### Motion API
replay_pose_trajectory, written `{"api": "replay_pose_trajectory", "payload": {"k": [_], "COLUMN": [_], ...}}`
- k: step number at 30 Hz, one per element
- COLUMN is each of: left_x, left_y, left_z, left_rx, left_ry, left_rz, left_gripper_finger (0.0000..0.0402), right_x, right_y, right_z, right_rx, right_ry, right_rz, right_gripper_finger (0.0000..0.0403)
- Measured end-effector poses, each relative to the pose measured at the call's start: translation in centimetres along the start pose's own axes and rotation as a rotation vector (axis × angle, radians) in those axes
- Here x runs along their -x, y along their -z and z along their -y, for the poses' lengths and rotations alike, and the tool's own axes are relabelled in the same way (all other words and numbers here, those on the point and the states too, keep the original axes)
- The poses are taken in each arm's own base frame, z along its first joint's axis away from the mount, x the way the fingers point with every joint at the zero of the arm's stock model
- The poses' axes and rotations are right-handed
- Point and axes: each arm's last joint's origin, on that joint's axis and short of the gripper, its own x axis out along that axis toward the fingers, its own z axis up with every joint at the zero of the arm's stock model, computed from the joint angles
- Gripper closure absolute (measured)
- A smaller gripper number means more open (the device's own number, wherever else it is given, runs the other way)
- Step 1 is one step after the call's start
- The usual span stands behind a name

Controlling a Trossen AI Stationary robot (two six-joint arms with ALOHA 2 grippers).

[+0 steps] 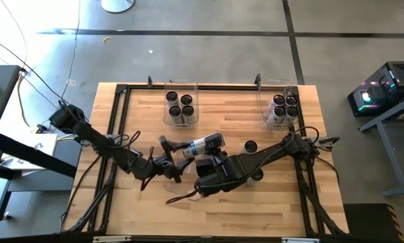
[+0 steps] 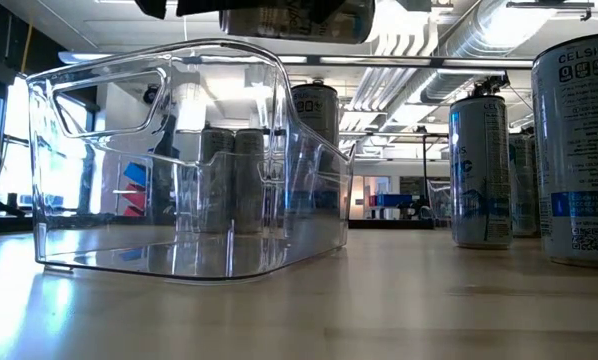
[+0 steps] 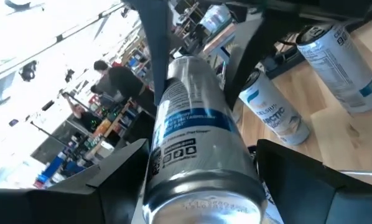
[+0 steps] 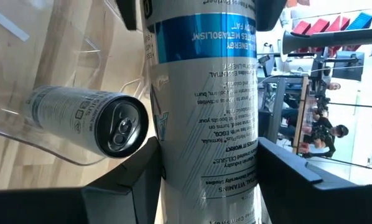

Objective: Sort soda cans
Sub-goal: Adjust the white/blue soda cans

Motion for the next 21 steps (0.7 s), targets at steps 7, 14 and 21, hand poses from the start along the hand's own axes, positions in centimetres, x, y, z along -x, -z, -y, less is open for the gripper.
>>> {"api": "replay_pose_trajectory", "payload": {"k": [7,14,21], "left_x": [-0.27,-0.25,-0.17], "left_y": [0.4,0.48,0.65], "left_z": [0.04,0.11,0.31], "left_rx": [0.095,0.148,0.171], "left_ry": [0.003,0.011,0.022], "left_rz": [-0.026,-0.031,-0.042], "left_gripper_finger": [0.011,0.0154,0.016], "right_x": [0.01,0.02,0.0], "right_y": [-0.04,-0.16,-0.25], "right_z": [-0.03,-0.07,-0.13], "right_rx": [-0.005,0.0,-0.008], "right_ry": [-0.007,-0.025,-0.049], "right_rz": [0.003,0.013,0.02], "right_gripper_finger": [0.02,0.02,0.0173]}}
